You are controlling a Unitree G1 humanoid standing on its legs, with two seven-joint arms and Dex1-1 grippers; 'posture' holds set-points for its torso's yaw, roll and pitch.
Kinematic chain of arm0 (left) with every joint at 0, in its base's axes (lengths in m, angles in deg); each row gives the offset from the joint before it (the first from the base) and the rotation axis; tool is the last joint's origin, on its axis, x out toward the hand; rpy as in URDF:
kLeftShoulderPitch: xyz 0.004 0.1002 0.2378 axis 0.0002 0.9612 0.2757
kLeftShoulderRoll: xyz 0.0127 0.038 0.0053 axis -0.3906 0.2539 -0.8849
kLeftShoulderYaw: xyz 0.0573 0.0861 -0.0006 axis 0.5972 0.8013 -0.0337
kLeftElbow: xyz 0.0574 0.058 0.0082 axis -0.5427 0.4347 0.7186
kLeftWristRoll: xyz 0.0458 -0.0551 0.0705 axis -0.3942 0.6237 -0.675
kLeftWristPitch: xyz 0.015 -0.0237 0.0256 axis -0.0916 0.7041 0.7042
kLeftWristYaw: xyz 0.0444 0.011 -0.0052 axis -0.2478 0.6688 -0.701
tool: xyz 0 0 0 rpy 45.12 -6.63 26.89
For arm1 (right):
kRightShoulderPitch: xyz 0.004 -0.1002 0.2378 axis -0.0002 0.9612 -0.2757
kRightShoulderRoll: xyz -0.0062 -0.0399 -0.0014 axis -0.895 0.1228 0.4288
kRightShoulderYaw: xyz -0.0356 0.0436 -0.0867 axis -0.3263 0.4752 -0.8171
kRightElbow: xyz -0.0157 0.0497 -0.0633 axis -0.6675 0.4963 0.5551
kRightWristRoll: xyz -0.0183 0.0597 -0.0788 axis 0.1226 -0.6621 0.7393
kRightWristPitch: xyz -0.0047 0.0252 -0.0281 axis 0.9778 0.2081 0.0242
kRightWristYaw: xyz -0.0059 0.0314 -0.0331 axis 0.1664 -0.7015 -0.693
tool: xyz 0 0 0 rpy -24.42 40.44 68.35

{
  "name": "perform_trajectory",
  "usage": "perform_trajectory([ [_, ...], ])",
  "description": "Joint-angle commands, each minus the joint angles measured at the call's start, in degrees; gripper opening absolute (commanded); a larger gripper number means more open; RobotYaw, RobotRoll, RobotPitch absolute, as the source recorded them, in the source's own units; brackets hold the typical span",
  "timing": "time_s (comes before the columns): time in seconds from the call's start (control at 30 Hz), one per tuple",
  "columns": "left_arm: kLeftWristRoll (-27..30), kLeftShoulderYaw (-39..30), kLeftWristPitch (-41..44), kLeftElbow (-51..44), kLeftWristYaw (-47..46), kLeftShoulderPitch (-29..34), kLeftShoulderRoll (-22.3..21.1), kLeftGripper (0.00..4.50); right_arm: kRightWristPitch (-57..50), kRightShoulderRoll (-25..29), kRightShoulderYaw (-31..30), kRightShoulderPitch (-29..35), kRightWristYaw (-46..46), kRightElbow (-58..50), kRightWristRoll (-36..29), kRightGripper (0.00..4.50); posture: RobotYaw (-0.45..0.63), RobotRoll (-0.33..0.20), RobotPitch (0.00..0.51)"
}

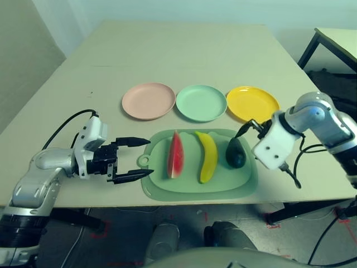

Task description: Place the fruits into color-matched plates.

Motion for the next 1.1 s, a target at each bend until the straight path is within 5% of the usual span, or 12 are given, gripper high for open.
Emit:
perform_trajectory([
  [0.03, -0.11, -0.58, 0.05, 0.31, 0.05, -0.05, 0.06, 4.48, -0.49, -1.79, -1.61, -1.03, -0.03, 0.16, 0.75, 4.5, 0.1, 0.0, 0.069],
  [0.57, -0.34, -2.55, -0.24, -3.4, -1.64, 3.44, -0.37, 4.48, 2.75, -3.85, -4.71, -2.27, 0.75, 7.07, 5.76, 4.5, 0.14, 0.0, 0.074],
  [0.77, -0.44, -2.5, -0.5, -2.98, -1.64, 3.03, -0.37, 4.5, 0.77, -3.71, -4.56, -1.98, -0.17, 6.3, 5.33, 3.03, 0.14, 0.0, 0.074],
  [1.1, 1.71, -2.19, 2.65, -2.99, -4.11, 0.44, 1.73, 4.5, -4.66, -5.33, -1.58, -8.79, -0.38, 9.38, 2.57, 3.03, 0.11, 0.0, 0.073],
])
